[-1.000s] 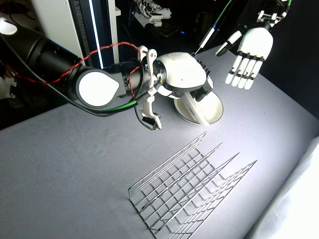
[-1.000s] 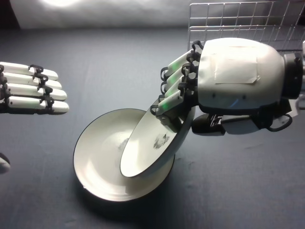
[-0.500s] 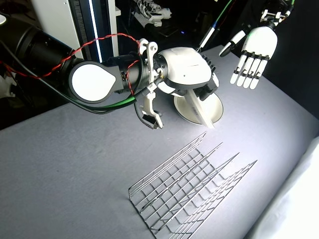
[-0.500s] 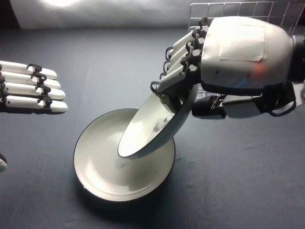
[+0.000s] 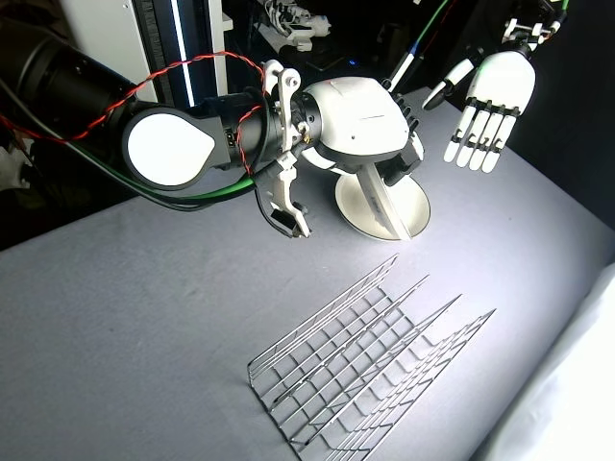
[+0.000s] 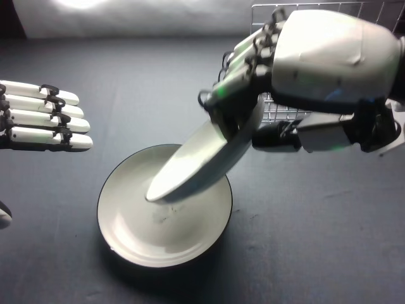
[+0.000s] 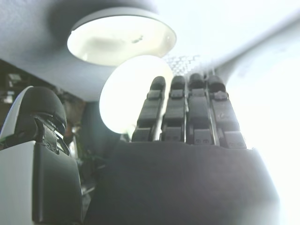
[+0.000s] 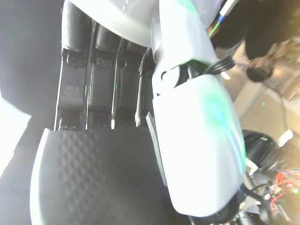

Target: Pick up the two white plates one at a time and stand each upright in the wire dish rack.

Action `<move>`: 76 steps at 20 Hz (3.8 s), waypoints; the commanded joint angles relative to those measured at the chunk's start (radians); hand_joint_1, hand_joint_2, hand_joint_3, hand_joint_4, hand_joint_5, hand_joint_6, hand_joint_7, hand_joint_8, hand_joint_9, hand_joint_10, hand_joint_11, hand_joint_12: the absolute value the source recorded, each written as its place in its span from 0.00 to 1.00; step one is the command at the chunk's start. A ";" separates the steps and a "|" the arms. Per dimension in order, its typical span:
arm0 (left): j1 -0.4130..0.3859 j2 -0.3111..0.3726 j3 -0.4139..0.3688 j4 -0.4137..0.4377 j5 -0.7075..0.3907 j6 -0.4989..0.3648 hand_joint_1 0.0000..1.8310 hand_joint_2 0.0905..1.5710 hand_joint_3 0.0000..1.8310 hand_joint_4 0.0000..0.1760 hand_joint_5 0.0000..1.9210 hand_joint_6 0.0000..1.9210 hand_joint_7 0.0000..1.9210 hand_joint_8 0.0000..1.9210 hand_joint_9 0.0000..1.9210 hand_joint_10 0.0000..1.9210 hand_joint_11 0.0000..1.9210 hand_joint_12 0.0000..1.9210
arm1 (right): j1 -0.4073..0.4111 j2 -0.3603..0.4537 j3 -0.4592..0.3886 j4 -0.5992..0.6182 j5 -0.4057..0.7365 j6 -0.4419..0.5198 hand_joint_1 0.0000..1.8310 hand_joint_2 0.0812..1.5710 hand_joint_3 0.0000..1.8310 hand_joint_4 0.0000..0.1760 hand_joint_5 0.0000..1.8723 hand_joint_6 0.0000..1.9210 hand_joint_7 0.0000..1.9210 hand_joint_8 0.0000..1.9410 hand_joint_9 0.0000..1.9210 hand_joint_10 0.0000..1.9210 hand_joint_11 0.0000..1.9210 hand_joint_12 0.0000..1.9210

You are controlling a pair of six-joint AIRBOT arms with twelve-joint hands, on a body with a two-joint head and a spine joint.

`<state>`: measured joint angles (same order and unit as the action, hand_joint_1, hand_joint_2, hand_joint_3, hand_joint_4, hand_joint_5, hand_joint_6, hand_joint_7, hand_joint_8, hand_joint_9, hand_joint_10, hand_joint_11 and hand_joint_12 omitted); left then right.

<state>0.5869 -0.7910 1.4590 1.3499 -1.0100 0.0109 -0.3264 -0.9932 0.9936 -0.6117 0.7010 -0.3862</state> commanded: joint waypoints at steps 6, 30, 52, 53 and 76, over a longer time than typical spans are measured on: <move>-0.009 -0.005 0.036 -0.076 -0.040 0.002 0.00 0.69 0.00 0.00 0.00 0.00 0.00 0.00 0.00 0.00 0.00 0.00 | 0.046 0.036 -0.059 0.250 0.086 0.020 0.75 0.71 0.00 0.00 0.41 0.62 0.51 0.52 0.49 0.61 0.40 0.68; 0.007 -0.009 0.043 -0.077 -0.040 0.002 0.00 0.69 0.00 0.00 0.00 0.00 0.00 0.00 0.00 0.00 0.00 0.00 | 0.173 0.103 -0.110 0.757 -0.069 0.032 0.75 0.72 0.00 0.00 0.38 0.65 0.50 0.55 0.47 0.63 0.39 0.68; 0.017 -0.008 0.037 -0.085 -0.040 0.004 0.00 0.68 0.00 0.00 0.00 0.00 0.00 0.00 0.00 0.00 0.00 0.00 | 0.208 0.187 -0.026 0.866 -0.123 0.028 0.74 0.73 0.00 0.00 0.37 0.66 0.49 0.57 0.45 0.65 0.39 0.70; 0.017 -0.008 0.037 -0.085 -0.040 0.004 0.00 0.69 0.00 0.00 0.01 0.00 0.01 0.00 0.00 0.00 0.00 0.00 | 0.204 0.195 -0.022 0.866 -0.123 0.028 0.74 0.73 0.00 0.00 0.38 0.66 0.49 0.57 0.46 0.64 0.40 0.69; 0.061 -0.092 0.017 -0.102 -0.018 -0.004 0.00 0.68 0.00 0.00 0.00 0.00 0.00 0.00 0.00 0.00 0.00 0.00 | 0.026 0.167 0.182 0.875 -0.119 0.023 0.75 0.71 0.00 0.00 0.43 0.60 0.51 0.53 0.47 0.63 0.38 0.69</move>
<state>0.6529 -0.8925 1.4727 1.3136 -0.9871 0.0078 -0.3107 -0.8387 1.1725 0.2588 0.4469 -0.3683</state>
